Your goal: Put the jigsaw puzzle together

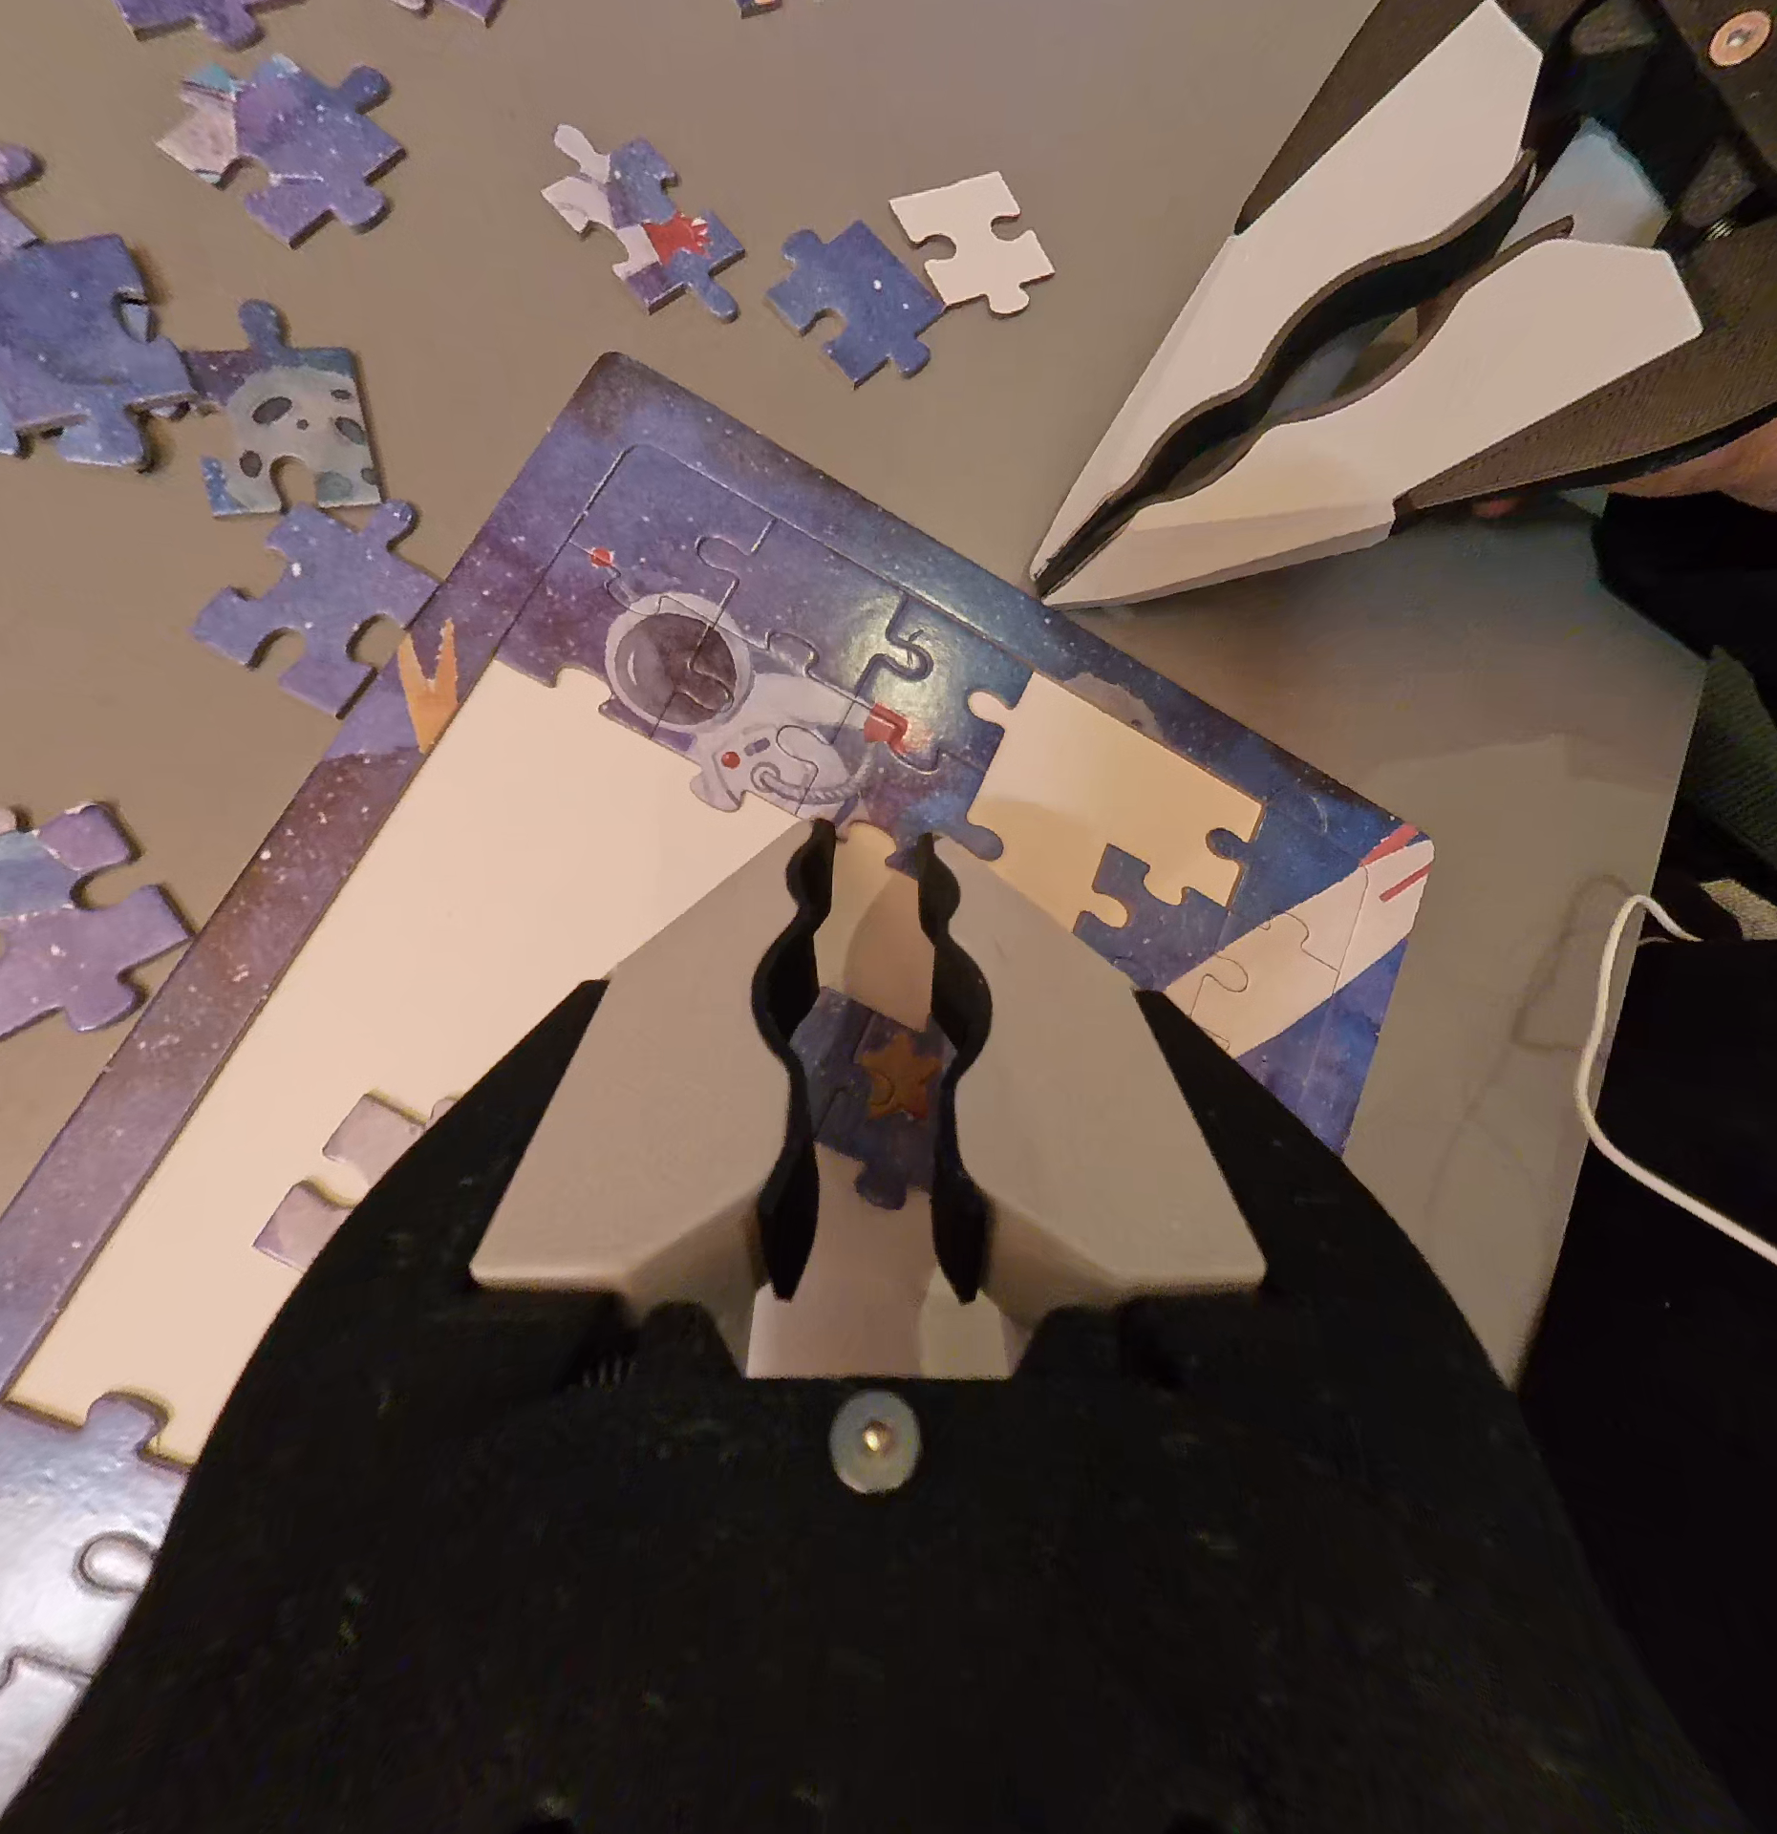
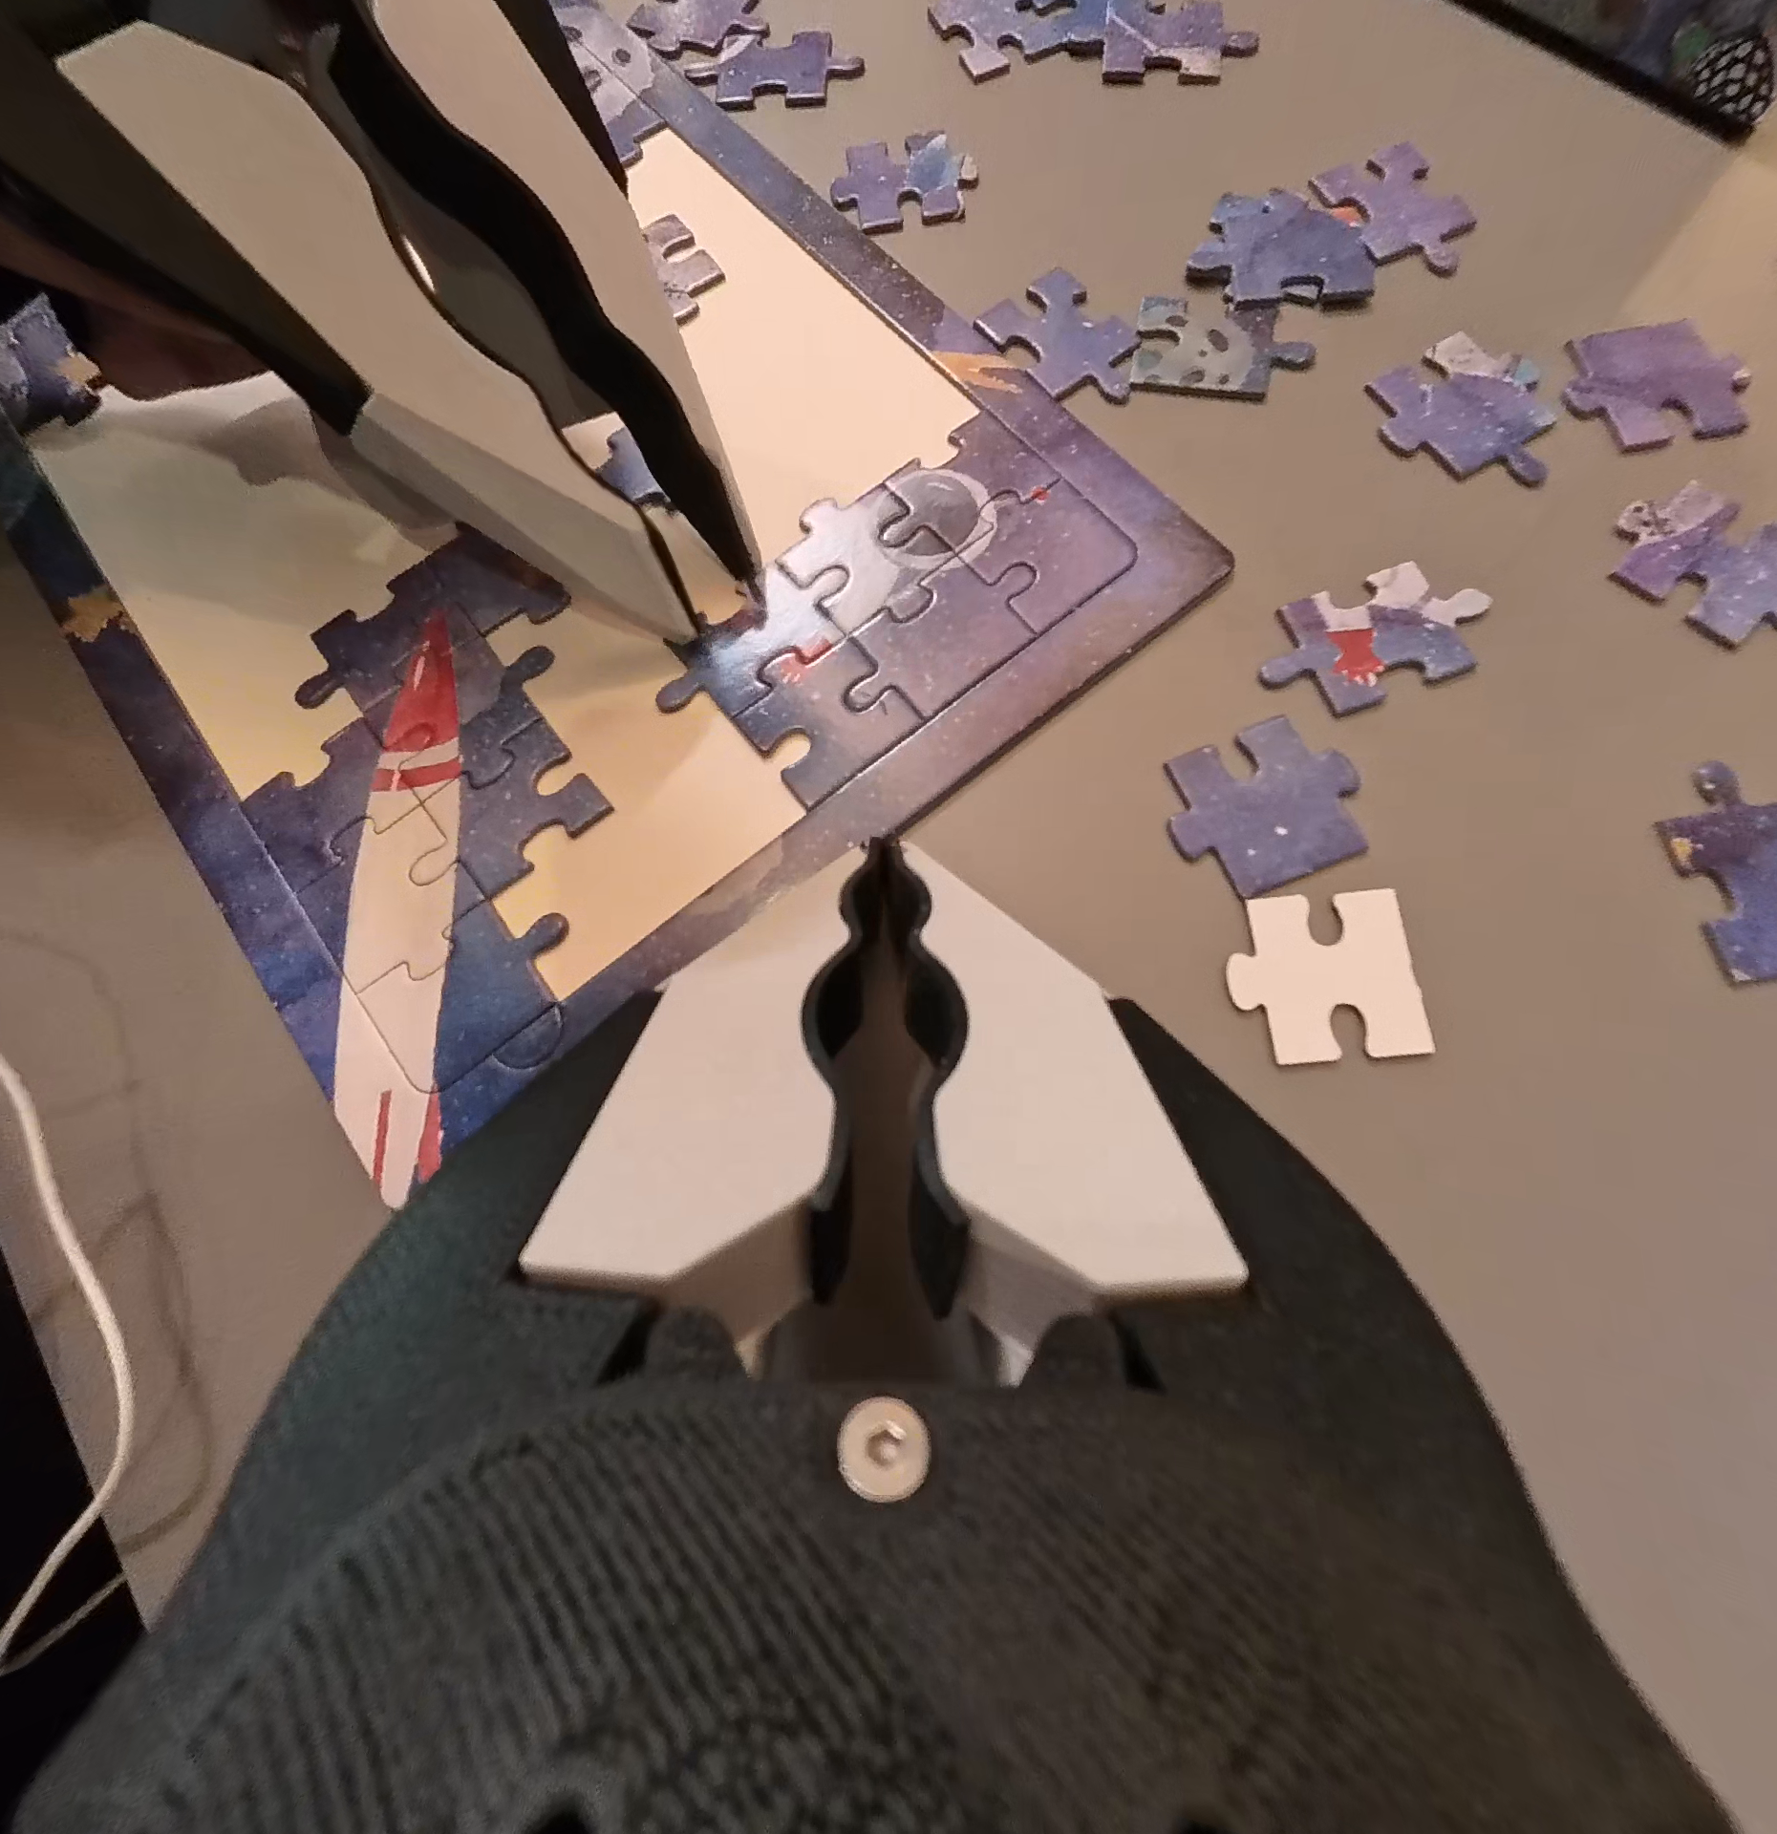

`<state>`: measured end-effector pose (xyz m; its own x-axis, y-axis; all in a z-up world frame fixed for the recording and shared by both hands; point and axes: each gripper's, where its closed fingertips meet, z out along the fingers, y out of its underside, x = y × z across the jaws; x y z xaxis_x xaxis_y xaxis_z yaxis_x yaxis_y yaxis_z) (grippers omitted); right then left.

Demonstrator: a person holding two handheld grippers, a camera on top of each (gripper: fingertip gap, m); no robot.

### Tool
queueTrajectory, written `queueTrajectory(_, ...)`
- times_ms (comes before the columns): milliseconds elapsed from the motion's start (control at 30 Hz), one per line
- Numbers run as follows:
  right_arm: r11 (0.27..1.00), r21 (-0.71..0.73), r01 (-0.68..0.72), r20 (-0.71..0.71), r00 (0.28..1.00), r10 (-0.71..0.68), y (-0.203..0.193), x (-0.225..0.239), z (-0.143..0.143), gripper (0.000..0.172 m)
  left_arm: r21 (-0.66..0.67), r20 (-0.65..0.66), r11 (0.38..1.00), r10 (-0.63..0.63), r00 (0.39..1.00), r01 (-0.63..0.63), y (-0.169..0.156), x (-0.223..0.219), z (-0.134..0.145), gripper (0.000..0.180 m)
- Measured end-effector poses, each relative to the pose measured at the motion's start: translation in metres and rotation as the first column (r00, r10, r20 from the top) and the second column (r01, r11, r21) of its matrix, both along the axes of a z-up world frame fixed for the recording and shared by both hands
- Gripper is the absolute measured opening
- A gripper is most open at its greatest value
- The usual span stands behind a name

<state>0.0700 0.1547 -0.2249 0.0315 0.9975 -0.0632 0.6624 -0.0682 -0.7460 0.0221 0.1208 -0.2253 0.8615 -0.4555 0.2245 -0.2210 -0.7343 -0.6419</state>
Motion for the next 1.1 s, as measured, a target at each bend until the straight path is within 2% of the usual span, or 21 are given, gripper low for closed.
queueTrajectory(300,1.0,0.0,0.009,-0.001,1.0,-0.009,0.002,0.0,0.0,0.001,0.003,0.015,1.0,0.007,1.0,-0.007,-0.001,0.001,0.001,0.017)
queueTrajectory(433,1.0,-0.011,0.027,-0.028,0.999,-0.027,0.004,0.0,0.004,0.008,0.022,0.01,1.0,0.005,1.0,-0.005,-0.004,-0.002,0.007,0.021)
queueTrajectory(733,0.999,0.006,0.046,-0.13,0.99,-0.045,0.006,-0.008,0.021,0.009,0.084,0.02,0.992,0.096,0.995,-0.098,-0.01,-0.04,0.02,0.02)
queueTrajectory(900,0.979,0.117,0.165,-0.286,0.95,-0.126,0.029,-0.005,0.046,0.005,0.15,0.004,0.971,0.185,0.983,-0.184,-0.005,-0.079,0.034,0.02)
queueTrajectory(1033,0.973,0.061,0.222,-0.386,0.904,-0.182,0.04,0.002,0.062,0.007,0.22,0.037,0.942,0.252,0.967,-0.254,0.005,-0.11,0.054,0.019)
queueTrajectory(1100,0.971,0.056,0.231,-0.452,0.873,-0.182,0.043,0.007,0.073,0.001,0.25,0.047,0.929,0.272,0.961,-0.275,0.008,-0.122,0.065,0.019)
